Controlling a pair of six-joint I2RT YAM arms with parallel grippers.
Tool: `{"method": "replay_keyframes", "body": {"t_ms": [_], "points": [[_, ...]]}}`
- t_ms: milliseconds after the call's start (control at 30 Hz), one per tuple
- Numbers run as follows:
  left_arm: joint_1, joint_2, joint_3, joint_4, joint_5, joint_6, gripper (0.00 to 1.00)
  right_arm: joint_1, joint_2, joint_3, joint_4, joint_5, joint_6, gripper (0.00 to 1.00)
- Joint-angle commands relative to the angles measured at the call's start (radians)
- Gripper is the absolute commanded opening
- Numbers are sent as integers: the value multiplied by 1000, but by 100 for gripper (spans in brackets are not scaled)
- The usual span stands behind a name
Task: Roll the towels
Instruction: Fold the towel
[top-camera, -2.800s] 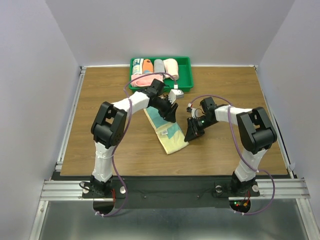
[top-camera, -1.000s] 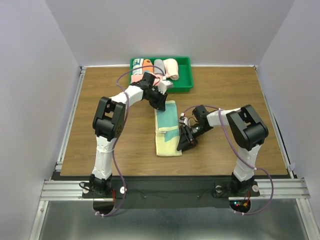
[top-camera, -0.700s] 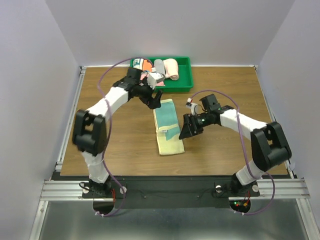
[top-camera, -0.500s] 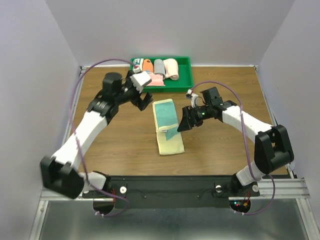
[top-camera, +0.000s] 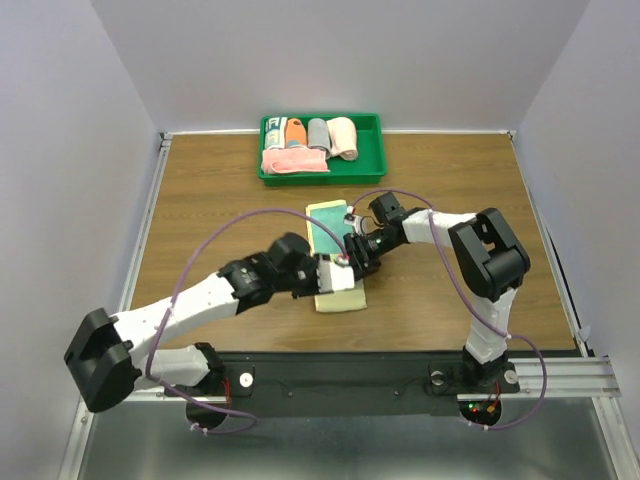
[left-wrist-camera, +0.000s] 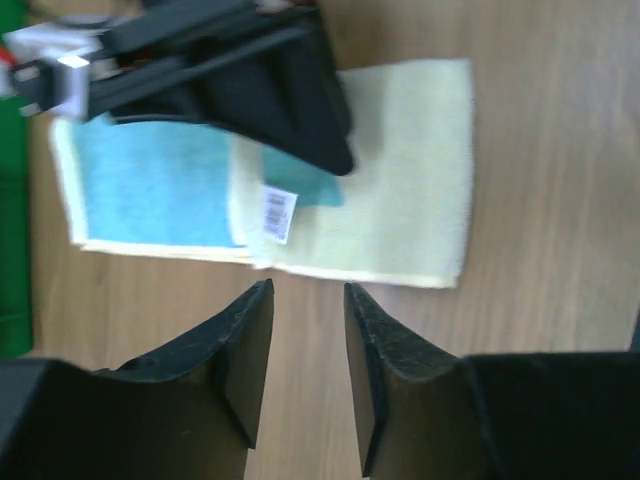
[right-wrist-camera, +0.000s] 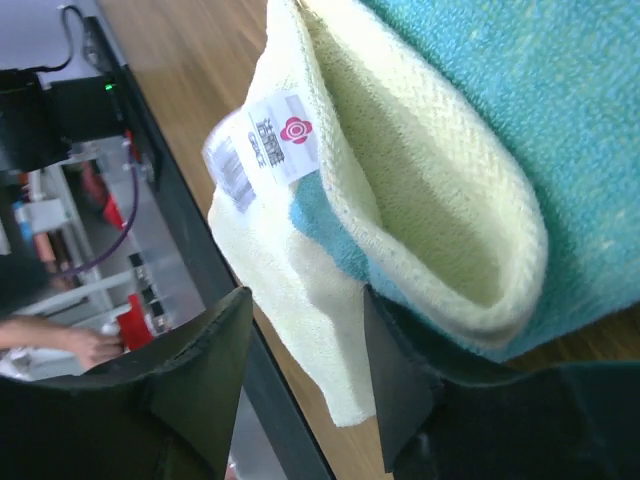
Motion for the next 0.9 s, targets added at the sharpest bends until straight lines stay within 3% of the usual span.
{"method": "replay_keyframes", "body": {"t_ms": [0, 267, 500, 700, 867], "points": [[-144, 32, -51, 60, -195, 52, 43, 4, 52, -20, 67, -17, 20, 49], [-355, 112, -135, 152, -241, 111, 44, 4, 98, -28, 87, -3, 35, 35], [-399, 218, -157, 199, -266, 93, 52, 4, 113, -34, 87, -5, 38, 31], [-405, 284, -177, 262, -320, 102, 53, 4, 107, -51, 87, -5, 21, 31], [-405, 296, -180, 277, -332, 99, 35, 4, 102, -69, 85, 5, 0, 30]]}}
